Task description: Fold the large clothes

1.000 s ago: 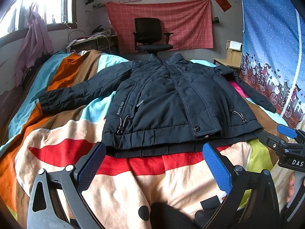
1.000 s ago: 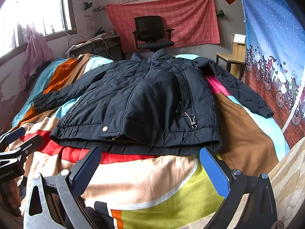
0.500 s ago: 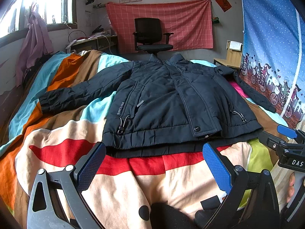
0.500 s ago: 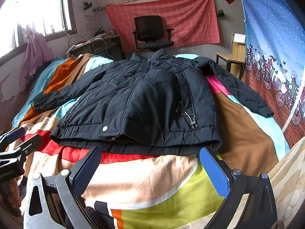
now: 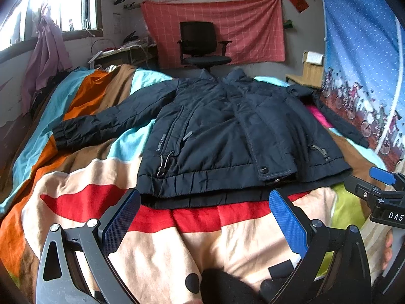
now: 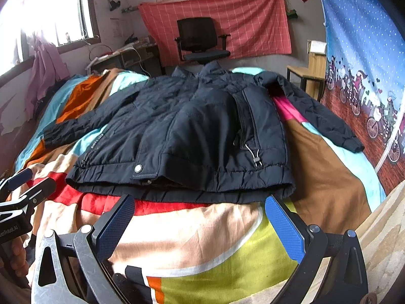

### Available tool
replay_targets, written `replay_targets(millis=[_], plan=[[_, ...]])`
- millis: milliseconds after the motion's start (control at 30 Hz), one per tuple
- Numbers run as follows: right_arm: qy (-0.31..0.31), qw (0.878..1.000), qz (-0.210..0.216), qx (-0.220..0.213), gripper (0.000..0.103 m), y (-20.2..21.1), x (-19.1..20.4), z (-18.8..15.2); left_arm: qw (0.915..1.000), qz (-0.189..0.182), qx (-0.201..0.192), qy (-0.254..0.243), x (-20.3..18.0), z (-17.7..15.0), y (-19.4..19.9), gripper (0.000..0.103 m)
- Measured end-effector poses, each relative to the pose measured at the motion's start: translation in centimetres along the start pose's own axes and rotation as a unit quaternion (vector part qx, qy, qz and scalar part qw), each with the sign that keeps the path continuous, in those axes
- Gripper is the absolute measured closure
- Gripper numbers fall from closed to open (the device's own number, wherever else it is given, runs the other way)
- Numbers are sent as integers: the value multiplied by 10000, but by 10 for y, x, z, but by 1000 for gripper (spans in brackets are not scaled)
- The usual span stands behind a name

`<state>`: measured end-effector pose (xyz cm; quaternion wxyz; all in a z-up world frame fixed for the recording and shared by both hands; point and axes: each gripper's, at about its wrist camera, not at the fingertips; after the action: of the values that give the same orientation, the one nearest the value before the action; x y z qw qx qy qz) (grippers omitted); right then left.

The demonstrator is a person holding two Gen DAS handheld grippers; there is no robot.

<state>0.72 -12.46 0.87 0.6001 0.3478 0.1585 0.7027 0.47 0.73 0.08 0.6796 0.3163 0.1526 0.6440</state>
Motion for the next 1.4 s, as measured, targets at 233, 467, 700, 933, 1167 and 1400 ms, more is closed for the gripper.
replay_targets(millis=[233, 467, 700, 933, 1167, 1400], plan=[[-117, 9979, -420, 486, 0, -27, -17, 14, 9983, 251, 516, 143, 3, 15, -25, 3], [-263, 9966, -670, 393, 0, -40, -45, 51, 9956, 338, 869, 61, -6, 57, -50, 3], [-499, 9960, -716, 170, 0, -49, -80, 93, 9940, 257, 1056, 91, -16, 118, -74, 3], [-1472, 9848, -822, -410, 0, -53, -141, 127, 9921, 286, 1218, 33, -24, 178, -115, 3], [-2669, 9608, -651, -369, 0, -80, -209, 127, 9926, 133, 1150, -361, -31, 232, -158, 3], [-4252, 9024, -163, -671, 0, -109, -260, 133, 9906, -238, 870, -1028, -68, 278, -248, 3]])
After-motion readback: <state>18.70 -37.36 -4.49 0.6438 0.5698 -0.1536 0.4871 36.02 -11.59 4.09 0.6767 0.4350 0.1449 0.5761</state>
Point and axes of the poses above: each gripper's, at about its wrist camera, not at the fingertips, and y roughly against the way its jaws point, x to its left, z to its top, and after that the axes turned 11 degrees about -y, right-handed
